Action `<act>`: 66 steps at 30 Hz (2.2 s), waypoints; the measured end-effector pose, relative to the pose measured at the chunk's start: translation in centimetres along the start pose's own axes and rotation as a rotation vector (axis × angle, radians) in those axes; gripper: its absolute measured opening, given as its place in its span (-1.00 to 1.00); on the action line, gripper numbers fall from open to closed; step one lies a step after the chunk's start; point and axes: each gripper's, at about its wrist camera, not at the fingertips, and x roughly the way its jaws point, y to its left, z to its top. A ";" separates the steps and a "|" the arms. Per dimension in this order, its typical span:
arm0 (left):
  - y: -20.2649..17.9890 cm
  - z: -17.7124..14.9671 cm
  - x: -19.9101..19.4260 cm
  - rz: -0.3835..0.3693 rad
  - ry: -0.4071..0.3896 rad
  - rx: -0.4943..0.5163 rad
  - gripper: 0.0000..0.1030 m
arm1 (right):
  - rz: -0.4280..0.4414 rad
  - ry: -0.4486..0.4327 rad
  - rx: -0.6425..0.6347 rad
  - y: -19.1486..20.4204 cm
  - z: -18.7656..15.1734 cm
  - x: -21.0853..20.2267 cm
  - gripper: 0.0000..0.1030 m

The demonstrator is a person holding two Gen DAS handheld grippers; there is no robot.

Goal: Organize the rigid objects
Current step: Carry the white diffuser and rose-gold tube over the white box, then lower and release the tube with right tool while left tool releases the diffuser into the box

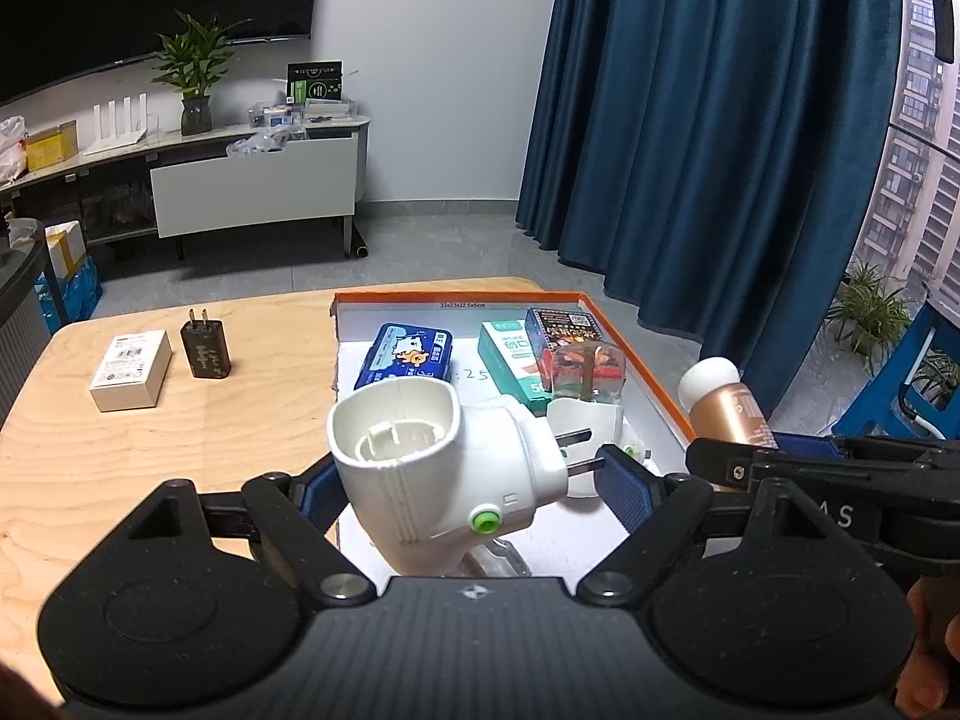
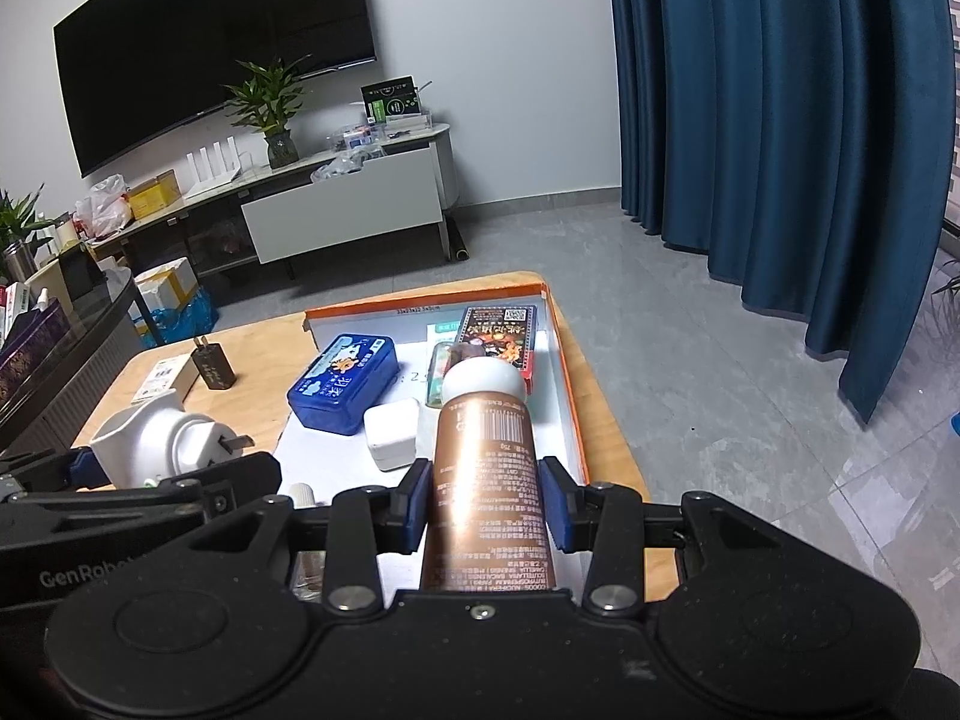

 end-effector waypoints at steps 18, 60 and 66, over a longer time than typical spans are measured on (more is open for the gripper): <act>0.0 0.8 2.3 0.005 0.023 -0.028 0.69 | -0.004 0.034 0.009 -0.1 0.3 2.4 -0.07; 1.0 2.9 3.8 0.061 0.046 -0.046 0.77 | -0.024 -0.046 -0.030 1.5 2.2 1.3 0.41; 4.5 2.6 2.8 0.109 0.044 -0.087 0.80 | 0.032 -0.018 -0.080 4.5 2.3 2.5 0.51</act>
